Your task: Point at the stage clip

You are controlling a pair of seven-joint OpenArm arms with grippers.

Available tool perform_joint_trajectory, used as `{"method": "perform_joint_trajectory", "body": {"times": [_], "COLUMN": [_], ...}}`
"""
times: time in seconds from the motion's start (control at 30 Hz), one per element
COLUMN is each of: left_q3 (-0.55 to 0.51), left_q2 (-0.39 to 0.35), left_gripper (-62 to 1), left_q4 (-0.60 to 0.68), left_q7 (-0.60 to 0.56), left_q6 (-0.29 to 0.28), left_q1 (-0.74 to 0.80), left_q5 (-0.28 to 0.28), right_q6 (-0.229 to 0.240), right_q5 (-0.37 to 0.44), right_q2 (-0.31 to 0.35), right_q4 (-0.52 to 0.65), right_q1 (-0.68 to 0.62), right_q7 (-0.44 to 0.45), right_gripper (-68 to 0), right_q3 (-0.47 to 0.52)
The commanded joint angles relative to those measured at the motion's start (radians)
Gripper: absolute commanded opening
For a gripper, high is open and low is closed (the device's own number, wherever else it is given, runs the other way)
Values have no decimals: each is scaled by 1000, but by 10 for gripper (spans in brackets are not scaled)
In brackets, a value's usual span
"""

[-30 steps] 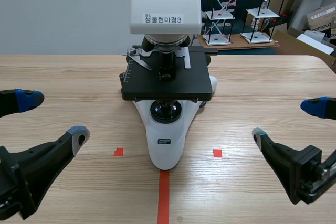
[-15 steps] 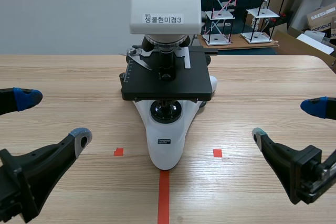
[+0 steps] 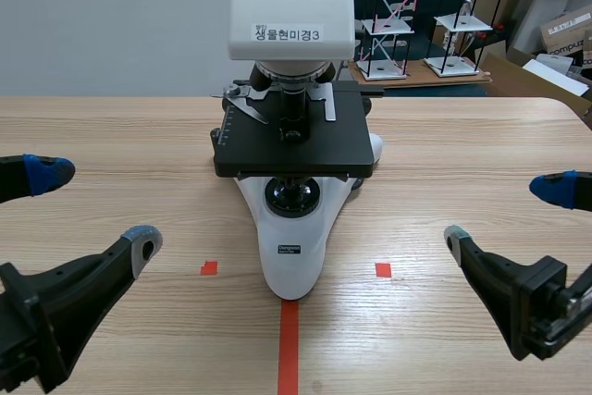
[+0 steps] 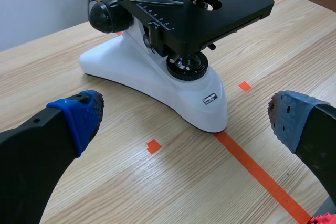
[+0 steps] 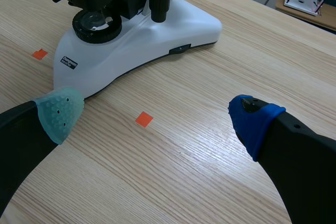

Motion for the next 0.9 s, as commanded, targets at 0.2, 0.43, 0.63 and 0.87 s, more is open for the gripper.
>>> {"method": "perform_joint_trajectory", "body": {"times": [0.2, 0.43, 0.63, 0.87], "left_q3": [3, 2, 3, 19], "left_q2": [7, -35, -96, -116], "left_gripper": [-103, -593, -590, -590], "left_q4": [-18, -106, -180, -280], "left_q7": [-16, -19, -19, 13], "left_q6": [46, 66, 66, -14], "left_q1": [5, -72, -211, -426], "left_q5": [-7, -8, -7, -6], "right_q6": [-3, -3, -3, -3], "right_q5": [11, 10, 10, 11], "right_q2": [11, 11, 11, 11], "right_q4": [12, 12, 12, 12], "right_q1": [3, 3, 3, 3], "right_q7": [14, 14, 14, 14], "right_gripper": [-67, -67, -67, -67], "right_q3": [11, 11, 11, 11]}}
